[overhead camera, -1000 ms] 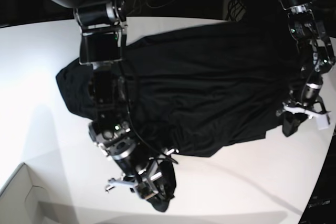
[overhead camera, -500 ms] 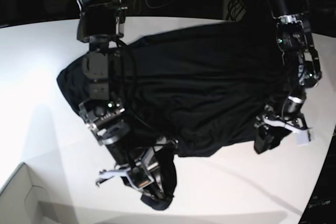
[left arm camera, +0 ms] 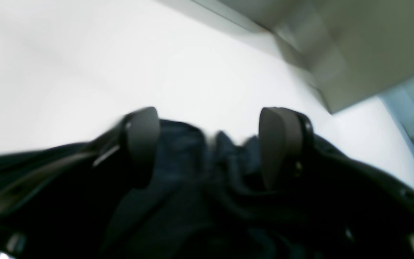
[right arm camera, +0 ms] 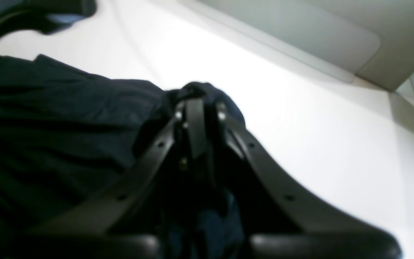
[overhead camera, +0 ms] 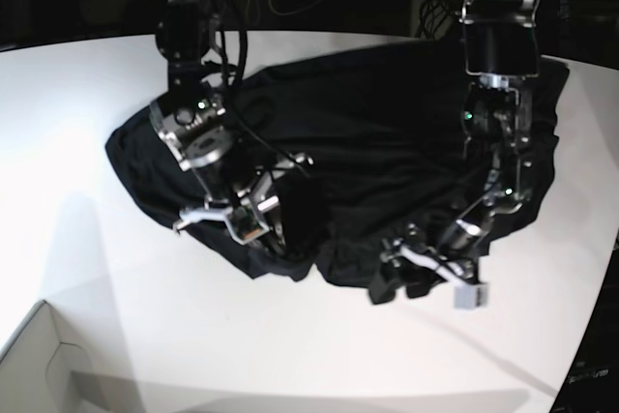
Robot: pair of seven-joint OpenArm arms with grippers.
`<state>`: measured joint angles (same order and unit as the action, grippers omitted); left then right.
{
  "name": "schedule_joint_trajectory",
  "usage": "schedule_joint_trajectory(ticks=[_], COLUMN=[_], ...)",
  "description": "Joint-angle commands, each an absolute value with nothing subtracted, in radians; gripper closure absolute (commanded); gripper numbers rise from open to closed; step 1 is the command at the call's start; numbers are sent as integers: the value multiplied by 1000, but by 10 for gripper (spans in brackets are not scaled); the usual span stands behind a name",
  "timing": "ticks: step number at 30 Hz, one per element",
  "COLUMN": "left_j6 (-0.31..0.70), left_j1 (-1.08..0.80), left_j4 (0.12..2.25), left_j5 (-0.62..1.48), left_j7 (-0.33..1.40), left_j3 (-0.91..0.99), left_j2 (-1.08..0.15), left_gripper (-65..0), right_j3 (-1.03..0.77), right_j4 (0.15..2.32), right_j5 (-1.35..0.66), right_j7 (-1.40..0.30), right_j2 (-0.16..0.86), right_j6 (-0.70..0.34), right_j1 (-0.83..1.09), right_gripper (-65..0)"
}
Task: Layout the t-shirt on the table in an organized manner, then fold the t-shirt properly
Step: 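Bring the left gripper over to grasp the shirt near the right gripper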
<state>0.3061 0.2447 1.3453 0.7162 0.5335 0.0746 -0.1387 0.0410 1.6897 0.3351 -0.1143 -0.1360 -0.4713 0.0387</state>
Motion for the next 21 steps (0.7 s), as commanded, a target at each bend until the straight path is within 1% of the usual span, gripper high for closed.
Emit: schedule_joint_trajectory(ticks=[1, 6, 9, 13, 16, 21], left_j6=[317, 318, 318, 315, 317, 318], left_j1=[274, 321, 363, 415, 458, 498], left_j4=[1357, 1353, 1290, 1170, 1073, 974], left_j5=[731, 725, 653, 529, 433, 297], left_j7=[510, 510, 510, 510, 510, 510], left_j3=[54, -71, -137, -199, -217, -222], left_j2=[-147, -153, -143, -93, -47, 27], left_gripper=[-423, -424, -424, -424, -424, -424], right_j3=[27, -7, -5, -2, -2, -7], right_j4=[1709, 1704, 1698, 1695, 1693, 1693], right_j5=[321, 320, 320, 320, 320, 320], right_j7=[-85, -85, -85, -85, -85, -85], right_j2=[-142, -143, -143, -143, -143, -143], right_j6=[-466, -466, -466, -466, -466, -466], right_j1=[45, 128, 154, 177, 180, 183], right_gripper=[0, 0, 0, 0, 0, 0])
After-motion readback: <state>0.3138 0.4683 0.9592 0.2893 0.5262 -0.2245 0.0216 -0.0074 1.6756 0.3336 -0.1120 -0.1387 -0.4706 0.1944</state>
